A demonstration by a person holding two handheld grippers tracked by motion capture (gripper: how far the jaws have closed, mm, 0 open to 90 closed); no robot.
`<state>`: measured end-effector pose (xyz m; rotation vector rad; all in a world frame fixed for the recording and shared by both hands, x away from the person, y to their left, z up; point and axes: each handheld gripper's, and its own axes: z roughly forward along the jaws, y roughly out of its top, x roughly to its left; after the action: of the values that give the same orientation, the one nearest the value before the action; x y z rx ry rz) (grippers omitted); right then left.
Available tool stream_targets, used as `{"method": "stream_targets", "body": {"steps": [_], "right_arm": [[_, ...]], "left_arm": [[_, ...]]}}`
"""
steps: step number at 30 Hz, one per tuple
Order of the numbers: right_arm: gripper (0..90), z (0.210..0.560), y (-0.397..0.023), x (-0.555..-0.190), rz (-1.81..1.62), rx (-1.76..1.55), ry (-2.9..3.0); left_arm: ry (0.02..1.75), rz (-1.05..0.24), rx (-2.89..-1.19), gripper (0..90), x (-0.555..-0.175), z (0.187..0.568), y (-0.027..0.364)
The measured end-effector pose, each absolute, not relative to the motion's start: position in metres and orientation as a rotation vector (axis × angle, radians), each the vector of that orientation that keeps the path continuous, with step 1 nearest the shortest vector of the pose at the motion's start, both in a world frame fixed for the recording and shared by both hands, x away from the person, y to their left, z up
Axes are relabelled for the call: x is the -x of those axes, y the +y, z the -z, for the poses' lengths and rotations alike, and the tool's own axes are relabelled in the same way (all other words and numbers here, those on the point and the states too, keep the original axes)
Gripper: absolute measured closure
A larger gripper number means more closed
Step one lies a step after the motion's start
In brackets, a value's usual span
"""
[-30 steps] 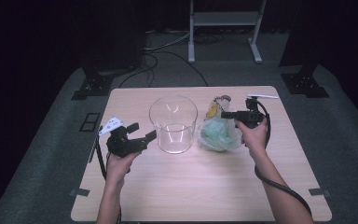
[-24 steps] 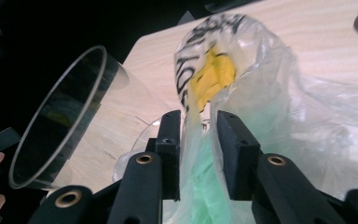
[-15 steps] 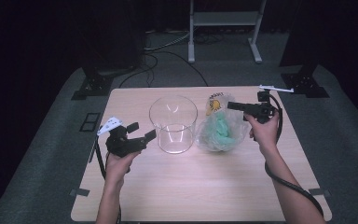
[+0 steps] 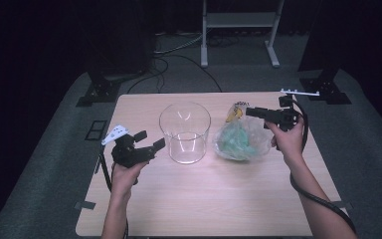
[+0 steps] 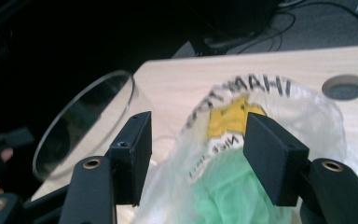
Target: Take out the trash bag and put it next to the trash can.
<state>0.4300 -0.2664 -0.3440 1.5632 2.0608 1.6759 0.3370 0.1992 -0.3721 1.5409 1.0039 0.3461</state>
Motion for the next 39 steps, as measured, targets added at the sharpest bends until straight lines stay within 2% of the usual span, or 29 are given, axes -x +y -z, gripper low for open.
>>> {"method": "stream_targets", "body": {"steps": [18,39], "right_arm": [[39.8,0.373,-0.293,-0.393,-1.642,-1.501,2.13],[39.2,0.422,-0.324,-0.361,-1.605,-1.595,2.073]], "left_arm": [[1.005,-0.34,-1.546,8.3,-0.337,0.373,0.197],[1.006,-0.332,-1.561,8.3,-0.338,0.374,0.195]]}}
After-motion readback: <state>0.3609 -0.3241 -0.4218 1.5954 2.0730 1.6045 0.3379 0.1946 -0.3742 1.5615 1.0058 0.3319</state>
